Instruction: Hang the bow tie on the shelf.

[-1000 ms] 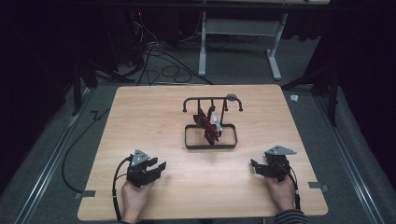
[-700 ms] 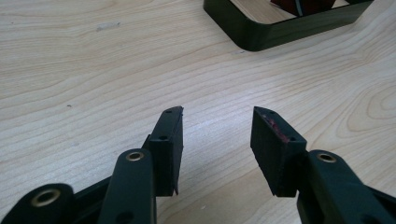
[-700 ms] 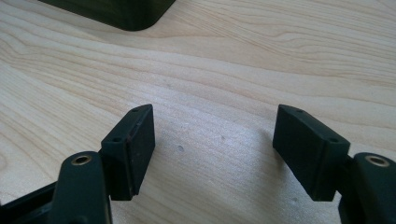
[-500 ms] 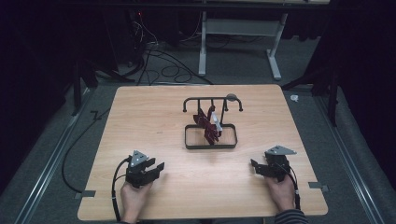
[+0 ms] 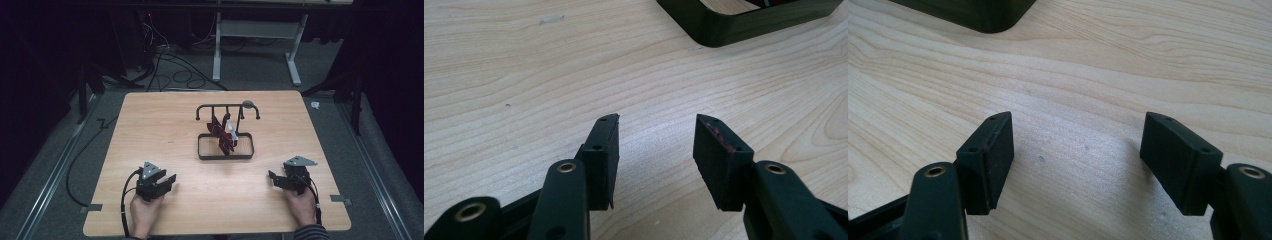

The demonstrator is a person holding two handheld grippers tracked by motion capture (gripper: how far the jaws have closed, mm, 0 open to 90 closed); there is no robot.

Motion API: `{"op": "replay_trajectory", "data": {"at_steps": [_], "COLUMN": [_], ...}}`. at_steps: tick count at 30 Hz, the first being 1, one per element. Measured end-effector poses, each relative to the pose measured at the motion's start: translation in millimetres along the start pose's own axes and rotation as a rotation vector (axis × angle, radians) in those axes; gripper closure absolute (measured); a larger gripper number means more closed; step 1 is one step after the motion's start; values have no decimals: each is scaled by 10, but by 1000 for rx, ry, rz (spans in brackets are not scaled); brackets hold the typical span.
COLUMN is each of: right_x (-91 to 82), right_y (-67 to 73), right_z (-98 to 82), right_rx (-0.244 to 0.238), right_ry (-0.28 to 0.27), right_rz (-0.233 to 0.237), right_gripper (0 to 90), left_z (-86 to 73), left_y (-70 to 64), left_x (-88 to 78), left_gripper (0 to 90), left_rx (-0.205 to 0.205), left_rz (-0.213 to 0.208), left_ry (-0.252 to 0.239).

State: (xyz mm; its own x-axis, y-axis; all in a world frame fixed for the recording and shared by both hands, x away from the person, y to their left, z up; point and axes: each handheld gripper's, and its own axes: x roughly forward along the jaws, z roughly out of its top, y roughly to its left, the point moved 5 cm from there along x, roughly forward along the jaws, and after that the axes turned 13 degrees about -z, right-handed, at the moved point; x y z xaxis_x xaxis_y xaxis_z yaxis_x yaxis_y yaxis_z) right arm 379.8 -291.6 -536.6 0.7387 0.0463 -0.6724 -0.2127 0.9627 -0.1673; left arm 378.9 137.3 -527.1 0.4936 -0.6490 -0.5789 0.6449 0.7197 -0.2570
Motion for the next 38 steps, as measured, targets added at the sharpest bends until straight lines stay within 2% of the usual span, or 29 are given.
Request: {"op": "replay_trajectory", "data": {"at_steps": [20,25,32,38], "right_x": [0,0,3,4], "right_y": [1,2,0,0], "right_z": [0,0,2,3], "right_rx": [0,3,3,5], "right_ry": [0,0,0,0], "right_rz": [-1,-3,-4,-5], "right_gripper": [308,309,311,311], "left_z": [-70,-77,-79,-79], "left_y": [26,-18,-25,-17], "left_x": [84,110,120,114], "left_gripper": [524,464,418,403], "left_rx": [4,47,49,38], "left_rz": [37,49,72,57], "left_ry": [26,46,49,45]}}
